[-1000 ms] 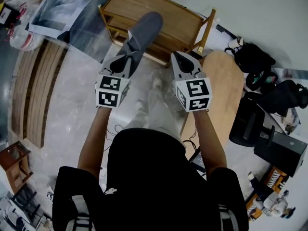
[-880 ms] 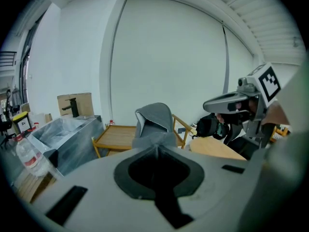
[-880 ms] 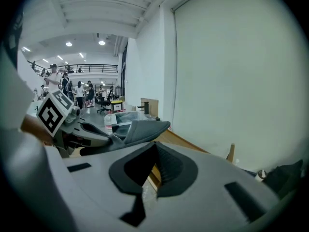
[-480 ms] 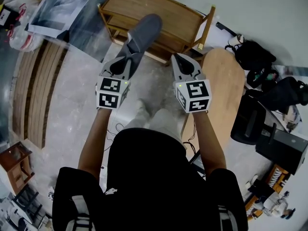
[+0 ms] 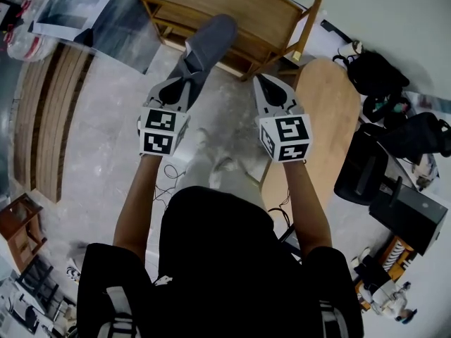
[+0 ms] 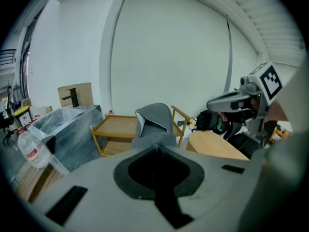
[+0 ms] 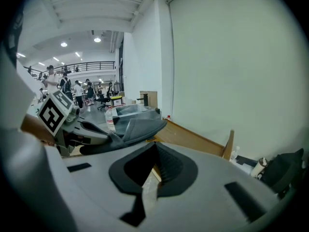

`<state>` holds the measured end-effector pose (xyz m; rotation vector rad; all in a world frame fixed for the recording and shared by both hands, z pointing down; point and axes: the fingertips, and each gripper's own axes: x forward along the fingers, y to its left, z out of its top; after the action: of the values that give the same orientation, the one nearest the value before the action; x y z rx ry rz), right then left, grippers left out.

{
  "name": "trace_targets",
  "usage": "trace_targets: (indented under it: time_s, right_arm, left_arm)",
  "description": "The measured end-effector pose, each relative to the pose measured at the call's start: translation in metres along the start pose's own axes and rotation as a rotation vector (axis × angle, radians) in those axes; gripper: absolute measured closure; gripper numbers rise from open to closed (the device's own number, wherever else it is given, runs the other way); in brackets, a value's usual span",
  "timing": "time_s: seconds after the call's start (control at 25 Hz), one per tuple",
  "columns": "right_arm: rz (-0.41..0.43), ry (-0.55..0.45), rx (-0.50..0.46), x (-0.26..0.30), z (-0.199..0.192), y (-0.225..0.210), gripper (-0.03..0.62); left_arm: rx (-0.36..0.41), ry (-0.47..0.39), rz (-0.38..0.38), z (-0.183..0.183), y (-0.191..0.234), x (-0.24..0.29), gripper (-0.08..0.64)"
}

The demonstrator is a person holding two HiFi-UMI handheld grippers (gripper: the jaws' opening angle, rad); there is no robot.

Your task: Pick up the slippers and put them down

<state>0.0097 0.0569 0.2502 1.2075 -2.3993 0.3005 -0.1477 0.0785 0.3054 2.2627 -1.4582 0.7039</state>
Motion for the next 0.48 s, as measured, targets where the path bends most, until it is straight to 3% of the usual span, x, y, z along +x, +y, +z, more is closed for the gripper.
trace_targets:
  time_s: [0.32, 0.48]
  right_arm:
    - [0.029, 0.035, 0.011, 0.012, -0.028, 0.002, 0.592]
    - [0.047, 0.054, 0.009, 0.023, -0.047, 0.004, 0.592]
  left_arm:
    - [-0.017, 0.037, 0.006, -0.036, -0.004, 0.015, 0.545]
    - [-0.067, 0.036, 0.025, -0.053, 0.001, 0.024, 0.545]
